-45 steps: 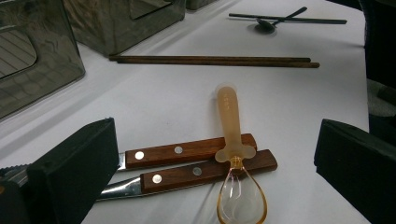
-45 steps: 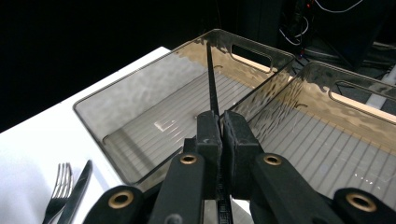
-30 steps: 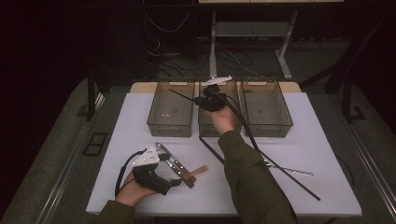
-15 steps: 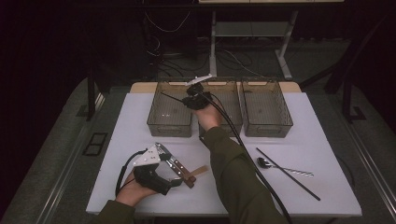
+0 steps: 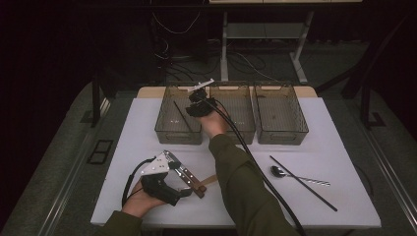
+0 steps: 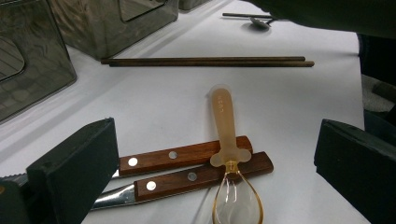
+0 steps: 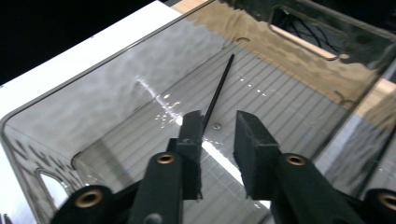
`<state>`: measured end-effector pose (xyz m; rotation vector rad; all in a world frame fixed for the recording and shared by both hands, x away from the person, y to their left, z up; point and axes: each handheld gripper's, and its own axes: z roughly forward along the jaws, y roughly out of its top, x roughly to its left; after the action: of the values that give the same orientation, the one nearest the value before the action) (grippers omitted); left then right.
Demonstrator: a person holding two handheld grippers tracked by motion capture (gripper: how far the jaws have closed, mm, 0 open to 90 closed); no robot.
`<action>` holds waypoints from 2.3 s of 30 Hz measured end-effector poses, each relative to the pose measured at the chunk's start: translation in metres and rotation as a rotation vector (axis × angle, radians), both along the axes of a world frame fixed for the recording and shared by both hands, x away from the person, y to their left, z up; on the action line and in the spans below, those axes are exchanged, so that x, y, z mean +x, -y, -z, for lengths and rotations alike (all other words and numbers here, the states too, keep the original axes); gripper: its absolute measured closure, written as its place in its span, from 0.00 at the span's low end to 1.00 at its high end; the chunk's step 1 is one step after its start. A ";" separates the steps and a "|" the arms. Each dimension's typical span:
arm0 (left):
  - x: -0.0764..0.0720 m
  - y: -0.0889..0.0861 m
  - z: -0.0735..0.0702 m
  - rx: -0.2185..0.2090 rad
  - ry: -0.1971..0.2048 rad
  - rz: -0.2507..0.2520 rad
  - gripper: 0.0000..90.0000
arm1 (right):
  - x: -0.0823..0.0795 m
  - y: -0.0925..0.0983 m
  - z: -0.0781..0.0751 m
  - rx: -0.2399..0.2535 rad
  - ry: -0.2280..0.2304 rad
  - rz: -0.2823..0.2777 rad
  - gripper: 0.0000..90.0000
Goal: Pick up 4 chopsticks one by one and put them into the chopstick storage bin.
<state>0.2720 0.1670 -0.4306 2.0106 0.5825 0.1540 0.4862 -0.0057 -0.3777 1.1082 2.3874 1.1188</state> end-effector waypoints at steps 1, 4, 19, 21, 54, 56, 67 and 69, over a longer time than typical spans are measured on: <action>0.000 0.000 0.000 -0.001 0.000 -0.001 0.00 | 0.001 0.004 -0.002 0.010 -0.008 0.000 0.75; 0.000 0.000 0.000 -0.002 -0.002 -0.002 0.00 | 0.000 0.008 -0.005 0.022 -0.008 0.001 0.72; 0.001 0.001 0.001 0.002 0.000 0.003 0.00 | -0.030 0.053 -0.024 0.090 0.007 -0.068 0.46; 0.001 0.000 0.001 0.012 0.002 0.007 0.00 | -0.036 0.061 -0.025 0.097 0.000 -0.075 0.43; 0.000 0.002 0.000 0.019 0.005 -0.014 0.00 | -0.135 0.206 -0.019 0.123 0.085 -0.127 0.34; 0.000 0.001 0.000 0.017 0.007 -0.014 0.00 | -0.140 0.212 -0.015 0.119 0.080 -0.132 0.34; 0.000 0.001 0.000 0.021 0.008 -0.014 0.00 | -0.173 0.252 0.006 0.106 0.064 -0.109 0.33; 0.000 0.001 0.000 0.021 0.009 -0.014 0.00 | -0.179 0.258 0.009 0.109 0.063 -0.107 0.33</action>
<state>0.2722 0.1663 -0.4301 2.0255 0.5916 0.1780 0.3073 -0.2639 -0.3863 0.9728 2.3861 1.3136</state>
